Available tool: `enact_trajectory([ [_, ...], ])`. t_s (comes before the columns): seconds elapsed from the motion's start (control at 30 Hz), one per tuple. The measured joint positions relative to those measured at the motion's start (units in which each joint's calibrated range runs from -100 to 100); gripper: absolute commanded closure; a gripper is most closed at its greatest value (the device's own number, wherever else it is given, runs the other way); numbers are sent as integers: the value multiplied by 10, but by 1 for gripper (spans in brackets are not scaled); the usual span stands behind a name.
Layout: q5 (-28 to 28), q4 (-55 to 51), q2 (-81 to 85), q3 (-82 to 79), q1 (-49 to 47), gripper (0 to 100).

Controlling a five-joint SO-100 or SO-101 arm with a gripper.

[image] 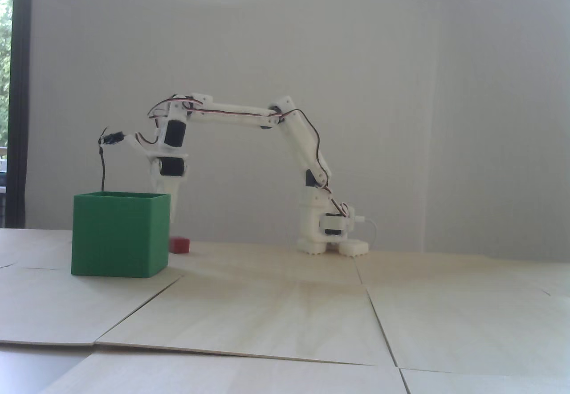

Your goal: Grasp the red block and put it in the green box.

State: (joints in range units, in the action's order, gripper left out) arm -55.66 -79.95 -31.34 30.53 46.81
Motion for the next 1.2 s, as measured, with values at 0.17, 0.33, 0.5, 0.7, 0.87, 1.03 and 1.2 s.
enact_trajectory([
  [0.17,9,-10,8,-14,-11,77],
  [0.33,12,-18,10,-14,-10,75],
  [0.5,10,-44,10,-14,-11,75],
  [0.7,13,-51,10,-14,-11,75],
  [0.87,13,-51,10,-14,-2,75],
  [1.03,13,-51,10,-14,13,75],
  [1.2,13,-51,10,-14,24,75],
])
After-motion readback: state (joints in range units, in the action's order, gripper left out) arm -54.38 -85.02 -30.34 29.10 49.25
